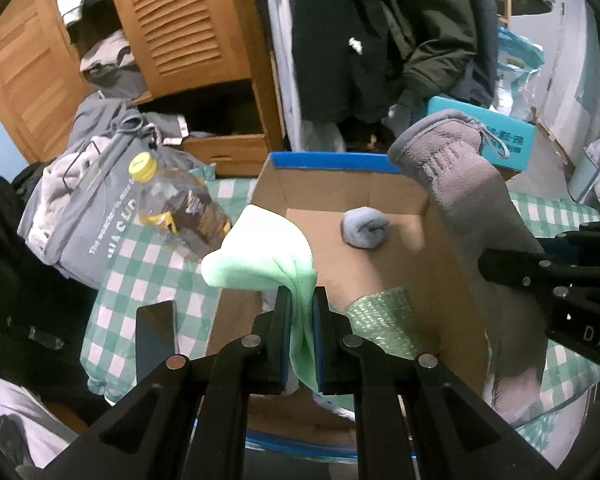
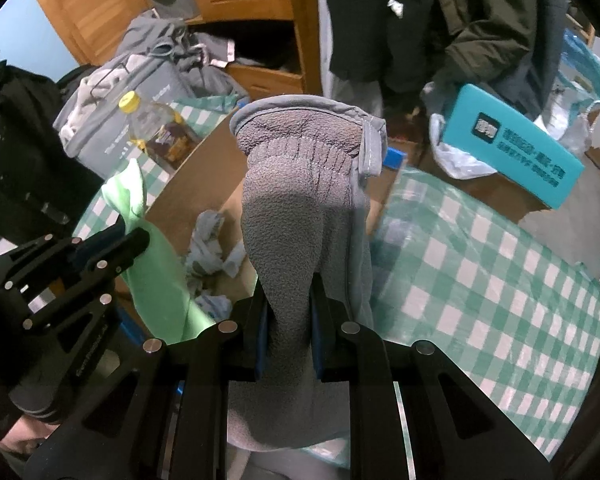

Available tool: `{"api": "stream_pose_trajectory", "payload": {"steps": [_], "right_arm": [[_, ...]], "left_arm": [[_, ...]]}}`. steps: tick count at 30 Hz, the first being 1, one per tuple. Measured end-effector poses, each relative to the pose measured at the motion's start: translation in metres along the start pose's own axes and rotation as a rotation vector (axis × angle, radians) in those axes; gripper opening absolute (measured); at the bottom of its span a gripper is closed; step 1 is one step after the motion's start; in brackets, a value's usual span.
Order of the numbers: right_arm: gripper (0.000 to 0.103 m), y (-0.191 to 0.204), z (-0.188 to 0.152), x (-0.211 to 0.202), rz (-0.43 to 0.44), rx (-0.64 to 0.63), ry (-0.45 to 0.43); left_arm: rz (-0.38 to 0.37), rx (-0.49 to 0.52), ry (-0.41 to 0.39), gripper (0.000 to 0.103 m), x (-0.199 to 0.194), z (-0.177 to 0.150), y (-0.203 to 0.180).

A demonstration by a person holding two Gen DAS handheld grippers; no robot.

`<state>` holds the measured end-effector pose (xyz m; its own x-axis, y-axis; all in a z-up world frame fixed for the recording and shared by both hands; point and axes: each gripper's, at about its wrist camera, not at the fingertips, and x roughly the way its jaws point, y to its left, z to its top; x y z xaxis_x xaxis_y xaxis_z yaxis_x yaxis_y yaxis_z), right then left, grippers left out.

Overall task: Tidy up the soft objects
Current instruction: 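Lower the green cloth and fleece sock into the box with both tools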

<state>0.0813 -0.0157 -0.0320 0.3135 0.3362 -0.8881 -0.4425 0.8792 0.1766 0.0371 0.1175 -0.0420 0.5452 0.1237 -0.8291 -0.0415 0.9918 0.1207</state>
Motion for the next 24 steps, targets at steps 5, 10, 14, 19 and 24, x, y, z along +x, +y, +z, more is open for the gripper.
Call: {"api": "stream_pose_trajectory", "payload": {"steps": [5, 10, 14, 19, 24], "right_arm": [[0.015, 0.012, 0.008, 0.017, 0.020, -0.007, 0.027], [0.015, 0.020, 0.015, 0.031, 0.027, -0.012, 0.048], [0.016, 0.024, 0.019, 0.038, 0.037, -0.017, 0.062], [0.028, 0.026, 0.023, 0.039, 0.060, -0.013, 0.056], [0.041, 0.027, 0.027, 0.030, 0.060, -0.008, 0.023]], "left_arm": [[-0.009, -0.021, 0.028, 0.010, 0.012, -0.002, 0.008], [0.005, -0.026, 0.051, 0.010, 0.022, -0.004, 0.012], [0.018, -0.034, 0.060, 0.011, 0.025, -0.004, 0.015], [0.032, -0.049, 0.063, 0.014, 0.026, -0.003, 0.021], [0.045, -0.059, 0.054, 0.034, 0.022, -0.002, 0.023]]}}
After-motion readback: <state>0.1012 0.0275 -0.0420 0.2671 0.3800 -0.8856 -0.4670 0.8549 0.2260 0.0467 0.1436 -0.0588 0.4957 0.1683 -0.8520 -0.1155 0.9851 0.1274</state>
